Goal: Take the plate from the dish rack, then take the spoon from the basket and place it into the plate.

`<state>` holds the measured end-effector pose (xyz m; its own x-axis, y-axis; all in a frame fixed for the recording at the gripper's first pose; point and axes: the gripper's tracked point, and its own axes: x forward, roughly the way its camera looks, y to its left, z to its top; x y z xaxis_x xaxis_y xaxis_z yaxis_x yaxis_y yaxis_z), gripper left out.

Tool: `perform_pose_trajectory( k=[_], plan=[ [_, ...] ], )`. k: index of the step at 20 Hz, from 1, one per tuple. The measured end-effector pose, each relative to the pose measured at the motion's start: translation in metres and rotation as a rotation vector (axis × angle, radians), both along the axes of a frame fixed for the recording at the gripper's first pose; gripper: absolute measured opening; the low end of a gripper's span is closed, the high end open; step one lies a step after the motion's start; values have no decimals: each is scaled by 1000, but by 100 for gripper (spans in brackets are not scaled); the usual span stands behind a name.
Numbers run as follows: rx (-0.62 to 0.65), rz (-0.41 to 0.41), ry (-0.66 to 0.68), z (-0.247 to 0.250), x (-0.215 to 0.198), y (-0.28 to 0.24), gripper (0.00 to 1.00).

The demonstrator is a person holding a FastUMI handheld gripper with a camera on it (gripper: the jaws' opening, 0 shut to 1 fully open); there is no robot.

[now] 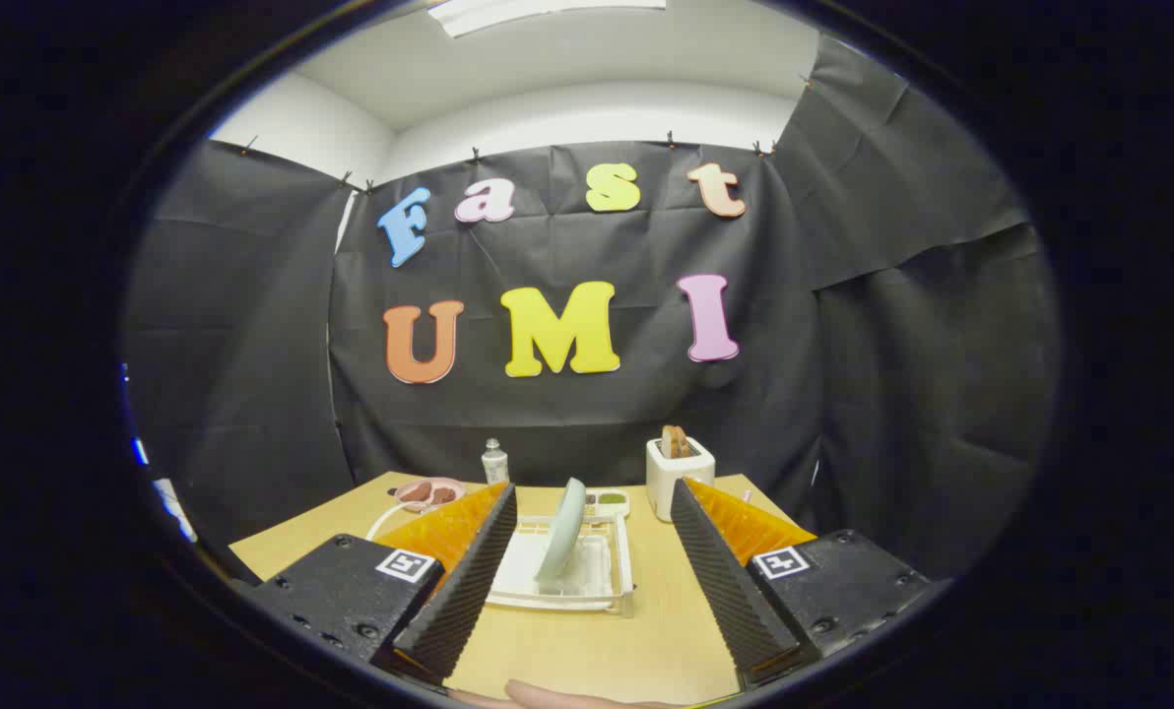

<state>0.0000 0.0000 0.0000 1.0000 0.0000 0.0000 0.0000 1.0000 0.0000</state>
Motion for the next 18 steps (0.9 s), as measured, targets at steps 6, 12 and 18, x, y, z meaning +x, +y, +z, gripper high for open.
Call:
perform_pose_trajectory(
  k=[6, 12, 18],
  plan=[
    [-17, -4, 8, -3, 3, 6, 100],
    [13, -25, -12, 0, 4, -2, 100],
    [31, -31, 42, -8, 24, -9, 100]
  ],
)
